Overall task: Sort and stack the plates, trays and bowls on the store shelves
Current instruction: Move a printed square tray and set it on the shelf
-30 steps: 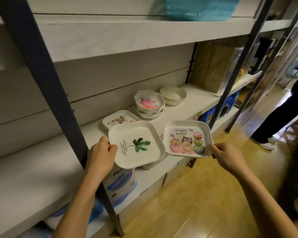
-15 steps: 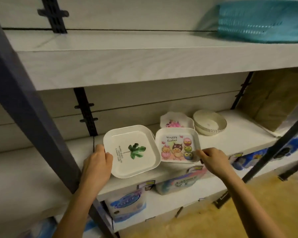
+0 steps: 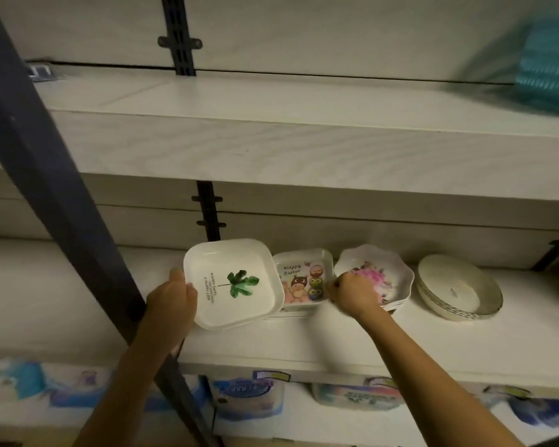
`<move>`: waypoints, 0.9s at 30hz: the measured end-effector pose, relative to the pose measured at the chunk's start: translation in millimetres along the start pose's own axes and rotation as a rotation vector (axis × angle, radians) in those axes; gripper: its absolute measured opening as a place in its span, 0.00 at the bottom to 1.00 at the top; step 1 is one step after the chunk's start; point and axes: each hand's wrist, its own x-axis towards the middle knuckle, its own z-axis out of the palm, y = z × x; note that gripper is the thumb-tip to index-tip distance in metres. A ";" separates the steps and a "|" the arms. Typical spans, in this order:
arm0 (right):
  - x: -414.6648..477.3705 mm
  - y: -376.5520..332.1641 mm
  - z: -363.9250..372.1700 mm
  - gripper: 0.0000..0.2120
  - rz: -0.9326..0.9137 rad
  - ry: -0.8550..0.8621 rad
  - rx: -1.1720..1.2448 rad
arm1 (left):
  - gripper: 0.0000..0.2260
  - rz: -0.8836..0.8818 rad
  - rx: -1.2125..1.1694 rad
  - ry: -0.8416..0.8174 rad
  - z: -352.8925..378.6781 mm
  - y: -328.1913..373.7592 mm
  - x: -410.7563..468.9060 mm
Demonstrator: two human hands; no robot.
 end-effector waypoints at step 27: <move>-24.3 15.5 -1.4 0.16 -0.148 -0.086 0.049 | 0.12 0.044 -0.014 -0.136 67.3 23.3 45.0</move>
